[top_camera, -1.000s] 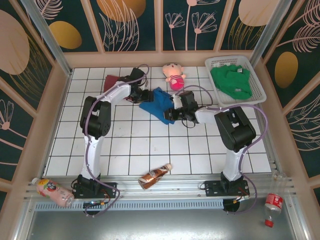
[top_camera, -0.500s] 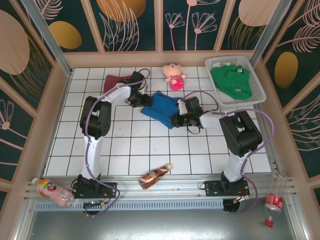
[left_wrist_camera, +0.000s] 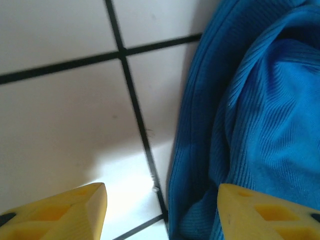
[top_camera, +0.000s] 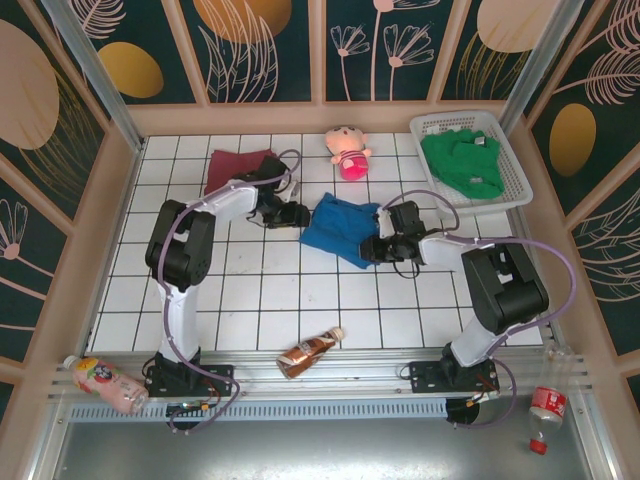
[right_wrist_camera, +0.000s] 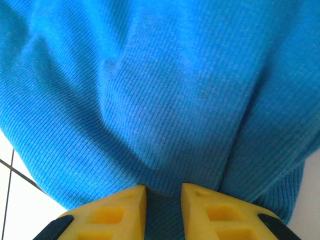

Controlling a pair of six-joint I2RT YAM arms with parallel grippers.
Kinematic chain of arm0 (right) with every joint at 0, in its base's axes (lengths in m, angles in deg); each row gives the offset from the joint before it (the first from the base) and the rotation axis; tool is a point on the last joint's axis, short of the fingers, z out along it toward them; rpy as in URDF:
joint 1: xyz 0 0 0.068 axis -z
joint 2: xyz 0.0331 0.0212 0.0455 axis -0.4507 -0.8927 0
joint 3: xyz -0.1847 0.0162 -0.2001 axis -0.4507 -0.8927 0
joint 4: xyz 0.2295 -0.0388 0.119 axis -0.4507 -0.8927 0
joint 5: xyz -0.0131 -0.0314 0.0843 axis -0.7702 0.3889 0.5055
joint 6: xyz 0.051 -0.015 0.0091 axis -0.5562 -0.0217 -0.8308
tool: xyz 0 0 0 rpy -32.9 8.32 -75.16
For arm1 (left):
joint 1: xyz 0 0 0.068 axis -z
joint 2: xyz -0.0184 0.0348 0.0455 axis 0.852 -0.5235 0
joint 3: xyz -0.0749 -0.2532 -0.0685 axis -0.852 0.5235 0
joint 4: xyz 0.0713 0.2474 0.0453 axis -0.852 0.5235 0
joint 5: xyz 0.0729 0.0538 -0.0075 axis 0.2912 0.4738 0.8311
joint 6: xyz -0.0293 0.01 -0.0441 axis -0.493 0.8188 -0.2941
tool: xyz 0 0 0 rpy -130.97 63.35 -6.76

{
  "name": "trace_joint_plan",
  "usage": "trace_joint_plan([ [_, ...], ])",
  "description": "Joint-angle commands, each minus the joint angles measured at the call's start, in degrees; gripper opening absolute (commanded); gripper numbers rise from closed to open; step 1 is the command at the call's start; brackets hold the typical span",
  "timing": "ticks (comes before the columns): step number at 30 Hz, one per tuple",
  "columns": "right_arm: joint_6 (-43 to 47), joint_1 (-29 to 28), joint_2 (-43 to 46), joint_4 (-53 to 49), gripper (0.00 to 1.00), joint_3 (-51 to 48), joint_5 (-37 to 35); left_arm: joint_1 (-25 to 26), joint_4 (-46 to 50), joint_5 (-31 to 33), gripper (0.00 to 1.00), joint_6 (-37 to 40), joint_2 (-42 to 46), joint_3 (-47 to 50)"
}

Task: Fold and stack the tank tops

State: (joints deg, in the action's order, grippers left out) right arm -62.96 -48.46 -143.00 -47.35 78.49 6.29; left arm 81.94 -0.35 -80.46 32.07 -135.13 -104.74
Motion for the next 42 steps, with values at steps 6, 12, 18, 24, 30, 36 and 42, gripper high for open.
trace_joint_plan([
  [6,0.38,1.69,0.85,-5.27,0.27,-2.33,-2.64,2.37,-13.75,-9.89,0.61,-3.3,-1.6,1.25],
  [12,1.01,2.32,1.07,-5.8,0.27,-2.03,-2.27,3.08,-10.9,-8.31,0.59,-4.15,-4.94,0.59],
  [18,1.04,2.72,1.42,-5.6,0.27,-2.44,-1.76,5.43,-11.73,-10.28,0.54,-5.36,-6.92,-1.78],
  [24,0.99,2.9,1.78,-5.22,0.27,-2.41,-1.39,6.2,-10.6,-9.63,0.19,-5.89,-8.49,-3.5],
  [30,0.82,2.88,4.25,-3.28,0.3,-1.01,0.05,6.07,-5.71,-7.37,0.0,-4.49,-7.79,-8.63],
  [36,-0.62,3.06,8.39,4.51,0.44,0.8,3.28,4.93,7.15,4.39,0.0,2.8,-8.85,-21.04],
  [42,-1.47,3.25,8.22,8.96,0.5,3.79,5.57,-0.17,12.65,8.79,0.0,6.75,-8.82,-26.82],
])
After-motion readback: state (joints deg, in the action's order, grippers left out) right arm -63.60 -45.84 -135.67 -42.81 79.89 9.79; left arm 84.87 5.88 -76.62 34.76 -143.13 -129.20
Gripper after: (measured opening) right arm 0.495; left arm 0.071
